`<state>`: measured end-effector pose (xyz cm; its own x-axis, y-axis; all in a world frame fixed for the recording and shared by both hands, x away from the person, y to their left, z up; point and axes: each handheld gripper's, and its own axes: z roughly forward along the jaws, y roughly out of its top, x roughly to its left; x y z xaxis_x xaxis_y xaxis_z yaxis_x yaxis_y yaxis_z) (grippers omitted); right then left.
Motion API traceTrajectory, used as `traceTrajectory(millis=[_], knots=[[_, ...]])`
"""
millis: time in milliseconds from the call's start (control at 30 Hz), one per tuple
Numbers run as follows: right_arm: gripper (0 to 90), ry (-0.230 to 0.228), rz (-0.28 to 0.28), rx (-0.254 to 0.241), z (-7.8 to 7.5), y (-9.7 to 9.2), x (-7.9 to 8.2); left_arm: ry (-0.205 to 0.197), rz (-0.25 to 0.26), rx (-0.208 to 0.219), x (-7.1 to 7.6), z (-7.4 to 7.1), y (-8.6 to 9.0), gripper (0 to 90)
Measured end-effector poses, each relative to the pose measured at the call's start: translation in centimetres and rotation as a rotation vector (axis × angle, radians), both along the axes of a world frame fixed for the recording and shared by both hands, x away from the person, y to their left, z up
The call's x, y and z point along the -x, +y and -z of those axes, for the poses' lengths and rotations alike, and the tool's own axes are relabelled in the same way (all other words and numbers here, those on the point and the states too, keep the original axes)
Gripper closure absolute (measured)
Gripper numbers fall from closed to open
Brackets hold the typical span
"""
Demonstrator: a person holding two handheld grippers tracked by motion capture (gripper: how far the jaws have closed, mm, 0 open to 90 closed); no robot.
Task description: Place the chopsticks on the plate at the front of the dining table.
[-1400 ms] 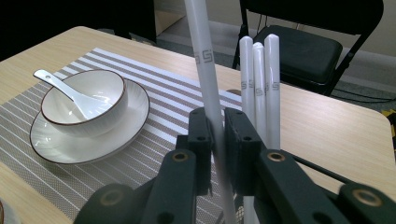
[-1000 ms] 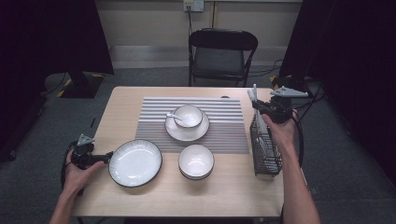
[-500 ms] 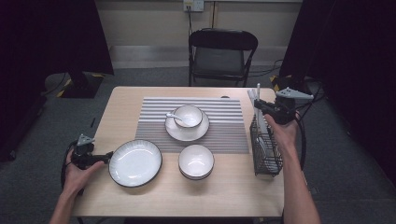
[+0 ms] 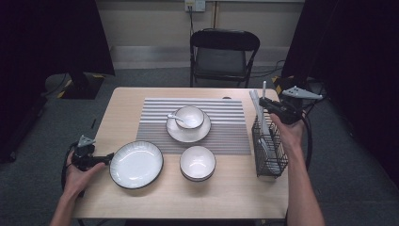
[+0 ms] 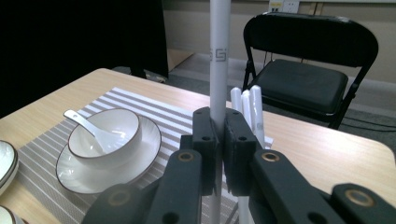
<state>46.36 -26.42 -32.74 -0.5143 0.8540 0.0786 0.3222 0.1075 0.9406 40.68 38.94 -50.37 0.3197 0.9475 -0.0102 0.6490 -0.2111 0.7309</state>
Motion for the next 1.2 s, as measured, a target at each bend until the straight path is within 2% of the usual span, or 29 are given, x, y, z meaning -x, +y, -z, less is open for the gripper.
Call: traceTrajectory(millis=[567, 967, 1200], knots=[[85.1, -0.036, -0.009, -0.018, -2.0, 0.1, 0.2, 0.000, 0.000, 0.000, 0.0, 0.0, 0.0, 7.9], [85.1, -0.057, -0.010, -0.006, -3.3, 0.4, 0.4, 0.000, 0.000, 0.001, 0.0, 0.0, 0.0, 7.9], [85.1, -0.064, -0.013, -0.005, -3.5, 0.6, 0.4, -0.001, -0.001, -0.001, 0.0, 0.0, 0.0, 7.9]])
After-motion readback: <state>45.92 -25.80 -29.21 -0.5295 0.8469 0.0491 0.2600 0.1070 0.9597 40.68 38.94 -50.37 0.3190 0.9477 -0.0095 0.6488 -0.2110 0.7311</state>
